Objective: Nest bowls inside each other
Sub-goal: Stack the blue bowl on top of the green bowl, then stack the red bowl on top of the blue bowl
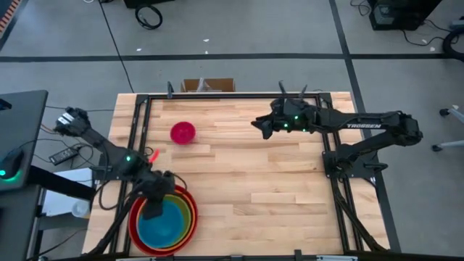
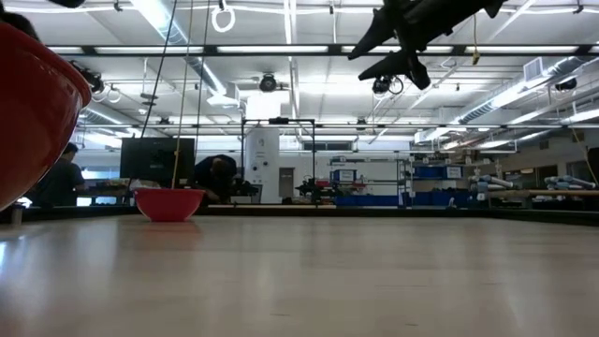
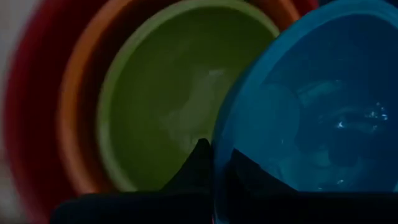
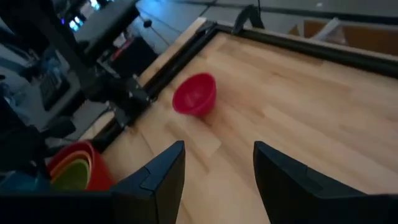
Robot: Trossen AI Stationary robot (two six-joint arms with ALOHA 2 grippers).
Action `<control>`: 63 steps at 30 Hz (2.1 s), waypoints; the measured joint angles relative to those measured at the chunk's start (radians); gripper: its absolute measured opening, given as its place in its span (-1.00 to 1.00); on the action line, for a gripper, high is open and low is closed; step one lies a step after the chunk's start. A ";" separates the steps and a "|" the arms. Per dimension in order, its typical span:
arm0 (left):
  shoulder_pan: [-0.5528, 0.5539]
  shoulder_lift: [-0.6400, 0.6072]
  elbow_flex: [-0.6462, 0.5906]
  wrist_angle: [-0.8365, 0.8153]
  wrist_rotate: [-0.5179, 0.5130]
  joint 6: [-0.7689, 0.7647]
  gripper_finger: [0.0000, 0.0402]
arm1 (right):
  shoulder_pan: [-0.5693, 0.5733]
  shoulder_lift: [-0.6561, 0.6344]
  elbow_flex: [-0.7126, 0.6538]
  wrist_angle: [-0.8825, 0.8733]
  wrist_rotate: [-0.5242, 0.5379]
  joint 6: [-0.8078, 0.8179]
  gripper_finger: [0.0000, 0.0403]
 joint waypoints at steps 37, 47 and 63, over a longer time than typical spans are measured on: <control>0.035 0.000 0.087 -0.319 -0.222 -0.144 -0.04 | 0.046 0.082 0.000 0.004 0.003 0.130 -0.05; 0.416 -0.002 0.012 -0.395 -0.481 0.190 -0.09 | -0.022 0.081 0.000 0.041 0.036 0.187 -0.05; 1.274 0.042 -0.112 0.025 -0.419 0.672 -0.09 | -0.009 0.081 0.000 0.056 0.024 0.277 -0.05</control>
